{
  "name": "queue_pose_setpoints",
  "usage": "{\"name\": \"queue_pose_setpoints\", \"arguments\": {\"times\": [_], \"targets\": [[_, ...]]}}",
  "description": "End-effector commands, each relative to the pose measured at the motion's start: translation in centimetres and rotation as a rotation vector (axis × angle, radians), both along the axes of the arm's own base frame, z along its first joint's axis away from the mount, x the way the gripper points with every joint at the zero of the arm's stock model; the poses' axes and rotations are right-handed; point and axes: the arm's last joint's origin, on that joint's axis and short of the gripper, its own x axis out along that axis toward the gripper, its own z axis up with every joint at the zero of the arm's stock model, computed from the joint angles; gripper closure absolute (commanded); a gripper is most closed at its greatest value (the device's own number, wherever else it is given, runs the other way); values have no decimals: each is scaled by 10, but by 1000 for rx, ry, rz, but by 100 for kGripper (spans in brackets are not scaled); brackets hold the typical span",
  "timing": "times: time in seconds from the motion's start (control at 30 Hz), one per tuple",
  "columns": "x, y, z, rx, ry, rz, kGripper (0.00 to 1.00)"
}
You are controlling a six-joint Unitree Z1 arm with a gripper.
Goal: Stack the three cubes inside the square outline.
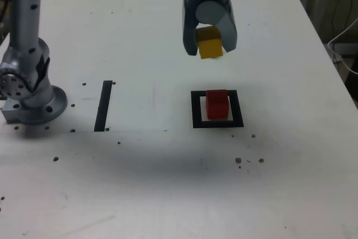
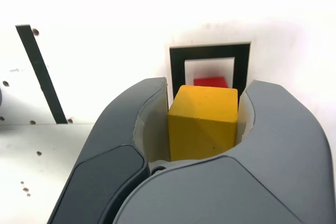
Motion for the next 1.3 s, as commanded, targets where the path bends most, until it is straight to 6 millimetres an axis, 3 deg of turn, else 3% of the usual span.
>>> {"name": "queue_pose_setpoints", "arguments": {"times": [0.0,0.47,0.73,1.27], "targets": [[7,-4,-7,4,30,4,76],[14,-13,-33,-84,125,12,76],[29,-14,-49,-82,142,17,76],[44,-22,-63,-93,158,25,76]]}}
